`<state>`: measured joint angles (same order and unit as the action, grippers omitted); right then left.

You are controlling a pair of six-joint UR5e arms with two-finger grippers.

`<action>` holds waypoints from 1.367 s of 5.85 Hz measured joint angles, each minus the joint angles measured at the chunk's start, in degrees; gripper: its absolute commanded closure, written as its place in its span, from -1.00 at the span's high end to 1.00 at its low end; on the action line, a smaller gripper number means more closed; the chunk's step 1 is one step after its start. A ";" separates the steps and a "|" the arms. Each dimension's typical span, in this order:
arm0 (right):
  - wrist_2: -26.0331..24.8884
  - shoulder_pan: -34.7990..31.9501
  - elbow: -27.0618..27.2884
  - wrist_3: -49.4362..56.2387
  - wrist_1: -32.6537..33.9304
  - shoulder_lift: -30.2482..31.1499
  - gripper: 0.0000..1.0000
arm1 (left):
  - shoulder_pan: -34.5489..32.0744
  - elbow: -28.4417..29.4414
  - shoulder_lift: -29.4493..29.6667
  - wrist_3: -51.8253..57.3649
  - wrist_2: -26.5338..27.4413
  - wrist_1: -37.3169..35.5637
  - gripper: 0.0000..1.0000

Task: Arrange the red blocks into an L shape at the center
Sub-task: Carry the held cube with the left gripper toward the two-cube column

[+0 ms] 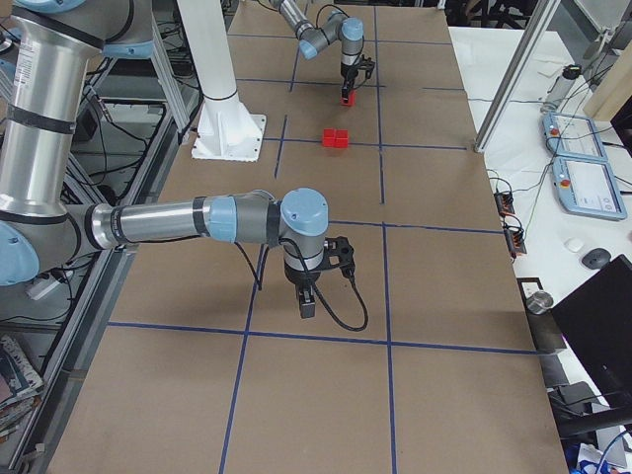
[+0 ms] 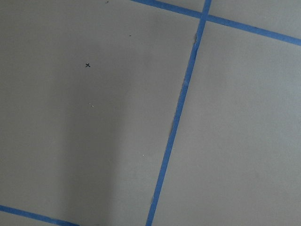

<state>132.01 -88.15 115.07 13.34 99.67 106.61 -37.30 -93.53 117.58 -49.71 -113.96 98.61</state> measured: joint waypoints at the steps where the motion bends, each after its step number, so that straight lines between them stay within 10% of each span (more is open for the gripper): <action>1: 0.03 0.00 0.08 -0.04 0.00 0.03 0.99 | -0.06 -0.27 2.71 -3.33 0.00 -2.58 -0.09; 8: 0.09 -0.13 0.37 0.02 -0.03 0.09 0.99 | 1.94 -3.81 9.84 -87.76 0.69 -5.74 -0.13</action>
<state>132.10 -88.28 115.43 13.35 99.64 106.70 -35.36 -97.34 127.42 -137.47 -113.28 92.87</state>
